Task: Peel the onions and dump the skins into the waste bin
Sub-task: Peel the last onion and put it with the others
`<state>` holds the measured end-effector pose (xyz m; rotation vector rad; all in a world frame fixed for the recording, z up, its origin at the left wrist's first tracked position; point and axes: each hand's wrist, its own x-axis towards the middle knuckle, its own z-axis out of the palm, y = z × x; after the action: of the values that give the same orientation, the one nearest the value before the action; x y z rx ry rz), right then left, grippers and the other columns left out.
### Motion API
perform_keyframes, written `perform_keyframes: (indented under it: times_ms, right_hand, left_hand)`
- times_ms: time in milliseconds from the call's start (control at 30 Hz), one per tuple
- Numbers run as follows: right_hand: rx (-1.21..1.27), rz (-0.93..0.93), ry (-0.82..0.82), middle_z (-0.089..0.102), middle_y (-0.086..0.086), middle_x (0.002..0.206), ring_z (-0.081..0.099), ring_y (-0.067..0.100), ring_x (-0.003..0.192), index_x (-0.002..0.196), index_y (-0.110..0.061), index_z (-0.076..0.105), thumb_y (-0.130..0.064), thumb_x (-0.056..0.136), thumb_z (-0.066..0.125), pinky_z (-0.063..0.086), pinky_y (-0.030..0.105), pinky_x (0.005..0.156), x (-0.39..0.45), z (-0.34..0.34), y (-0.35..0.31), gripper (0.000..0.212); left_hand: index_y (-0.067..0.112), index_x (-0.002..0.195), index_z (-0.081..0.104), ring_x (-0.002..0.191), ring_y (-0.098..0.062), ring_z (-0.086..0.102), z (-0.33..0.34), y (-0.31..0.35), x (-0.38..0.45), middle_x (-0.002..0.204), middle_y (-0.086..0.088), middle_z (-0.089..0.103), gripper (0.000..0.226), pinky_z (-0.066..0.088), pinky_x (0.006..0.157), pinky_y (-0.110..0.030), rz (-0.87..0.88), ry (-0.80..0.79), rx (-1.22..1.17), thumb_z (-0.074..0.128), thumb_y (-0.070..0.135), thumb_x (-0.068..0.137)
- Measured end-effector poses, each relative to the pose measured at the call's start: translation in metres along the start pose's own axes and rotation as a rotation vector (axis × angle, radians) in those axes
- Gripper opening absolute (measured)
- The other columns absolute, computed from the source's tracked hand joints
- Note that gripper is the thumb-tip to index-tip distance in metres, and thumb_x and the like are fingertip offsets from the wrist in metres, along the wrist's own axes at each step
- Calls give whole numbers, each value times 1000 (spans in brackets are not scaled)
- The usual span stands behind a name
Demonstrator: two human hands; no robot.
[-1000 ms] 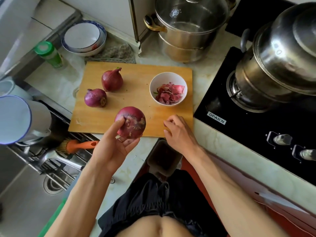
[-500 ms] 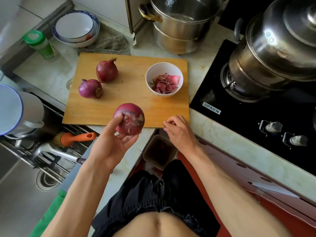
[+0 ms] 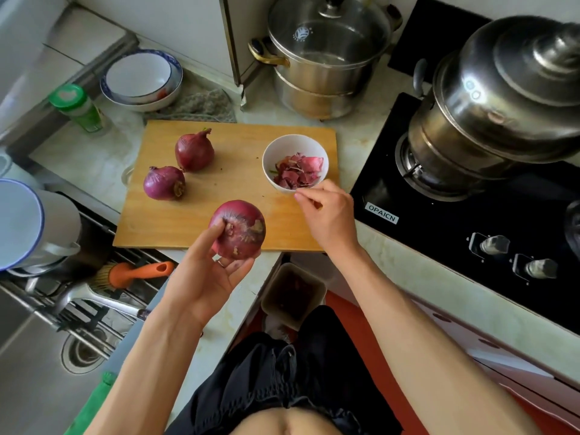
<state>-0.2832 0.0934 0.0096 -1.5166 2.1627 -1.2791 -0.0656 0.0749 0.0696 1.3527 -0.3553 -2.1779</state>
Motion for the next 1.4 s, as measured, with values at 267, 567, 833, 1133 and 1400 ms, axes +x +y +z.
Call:
perform_keyframes:
  times_ms: [267,567,833,1133,1400]
  right_hand:
    - [-82,96,-193,71,12,92,62,23,91,94,-11,81,-16,93,67,46,27,79,64,-14,0,15]
    - [-102,200,-362,43,-12,38,43,3,48,43,-22,42,-12,91,64,31,15,52,104,-17,-10,54]
    - [173,213,-275,75,-5,86,68,11,85,89,-14,78,-27,91,70,53,29,79,103,-24,-22,16]
    - [698,163,-577,74,0,113,69,13,108,120,-18,69,-23,85,77,54,31,96,101,-67,-50,37]
    - [424,-53,-402,69,-6,119,63,-2,104,129,-15,66,-22,76,87,52,20,90,105,-53,-31,57]
  left_hand:
    - [5,135,58,86,-32,78,36,21,14,99,-21,76,66,63,61,-27,26,-73,-73,73,37,79]
    - [4,127,62,84,-31,78,54,43,23,96,-21,76,58,63,60,-27,67,-101,-67,72,35,79]
    - [1,133,59,91,-30,76,75,43,35,109,-19,75,59,63,65,-30,89,-167,-65,67,32,84]
    - [-3,149,44,138,-38,53,97,51,50,148,-27,53,87,52,106,-44,298,-449,-75,87,29,80]
    - [8,122,71,105,-28,70,111,50,60,118,-18,65,47,60,94,-43,342,-160,115,69,45,93]
